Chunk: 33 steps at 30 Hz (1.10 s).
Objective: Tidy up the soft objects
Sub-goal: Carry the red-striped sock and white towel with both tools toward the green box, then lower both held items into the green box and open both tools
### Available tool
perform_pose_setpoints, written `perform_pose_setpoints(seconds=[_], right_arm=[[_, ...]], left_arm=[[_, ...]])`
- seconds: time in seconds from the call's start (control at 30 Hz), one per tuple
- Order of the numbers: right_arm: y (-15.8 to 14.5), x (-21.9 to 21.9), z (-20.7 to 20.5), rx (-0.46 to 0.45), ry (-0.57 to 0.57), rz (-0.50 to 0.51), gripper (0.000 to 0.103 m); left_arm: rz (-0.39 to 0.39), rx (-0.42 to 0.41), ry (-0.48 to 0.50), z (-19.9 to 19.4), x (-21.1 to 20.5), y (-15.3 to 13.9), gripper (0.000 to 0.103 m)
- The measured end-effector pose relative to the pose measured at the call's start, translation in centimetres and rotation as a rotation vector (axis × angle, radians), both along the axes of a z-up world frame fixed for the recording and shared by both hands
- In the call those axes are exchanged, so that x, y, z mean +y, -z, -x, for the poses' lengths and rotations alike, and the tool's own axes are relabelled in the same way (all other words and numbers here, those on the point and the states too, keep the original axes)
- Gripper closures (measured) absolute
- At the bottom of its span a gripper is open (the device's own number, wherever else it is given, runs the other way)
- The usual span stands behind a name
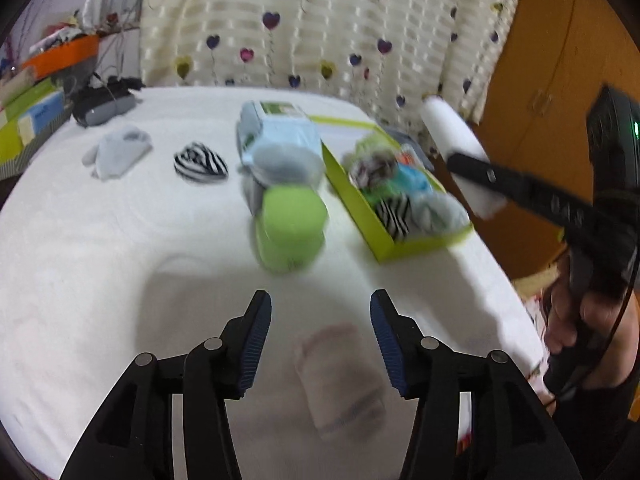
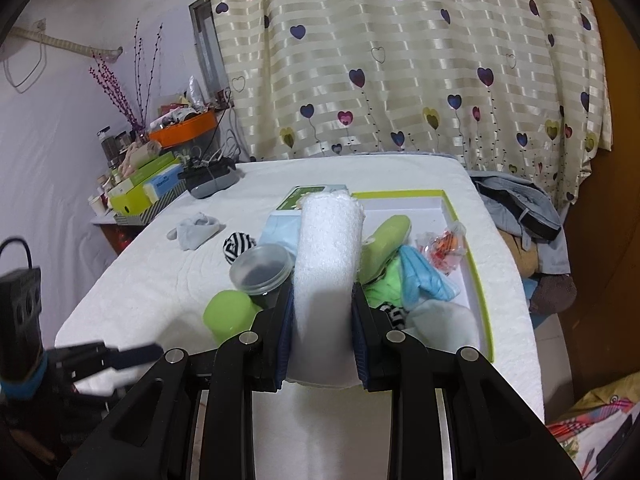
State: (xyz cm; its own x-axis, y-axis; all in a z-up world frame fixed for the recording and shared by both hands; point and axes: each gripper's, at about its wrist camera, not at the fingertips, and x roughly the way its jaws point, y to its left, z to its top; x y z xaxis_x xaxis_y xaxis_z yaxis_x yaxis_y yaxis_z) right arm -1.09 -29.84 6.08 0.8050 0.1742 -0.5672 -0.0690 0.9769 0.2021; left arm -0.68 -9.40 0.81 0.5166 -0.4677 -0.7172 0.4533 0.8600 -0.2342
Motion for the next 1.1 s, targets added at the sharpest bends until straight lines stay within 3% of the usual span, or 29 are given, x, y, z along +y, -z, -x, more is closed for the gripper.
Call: perform_pose_setpoints(seconds=[0.33,0.4,0.53,0.7,0.93,1.1], right_arm=[[0.1,0.6,2.3,-0.015,-0.022,-0.003,0.076],[0.2,0.2,2.6,-0.016,-0.018,-0.008,0.076],[0.2,-0.9,3.2,-0.022,0.008,-0.016,0.076],[0.2,-2.7,3.3,-0.023,0.048,-0.022,0.076],[0.3,-4.7,2.1,-0.016,0.083,-0.010,0.076],[1.2,-6.6,0.3,0.020,0.109,-0.001,0.076]], left_arm=[[-0.025,0.107,-0.010,2.0,-1.3,3.0,0.050],[-0.025,0.107,0.001,2.3,-1.7,3.2,0.056],[-0.038,0.083,0.001,2.3,-2.2,3.1,0.060],[0.001,0.023,0.030,2.3,-3.1,1.1,0.060],[0.043,-0.071,0.061,0.2,-5.7,-2.3,0.060],[0.054,-0.084,0.084,-2.0,-8.1,-3.1,0.060]])
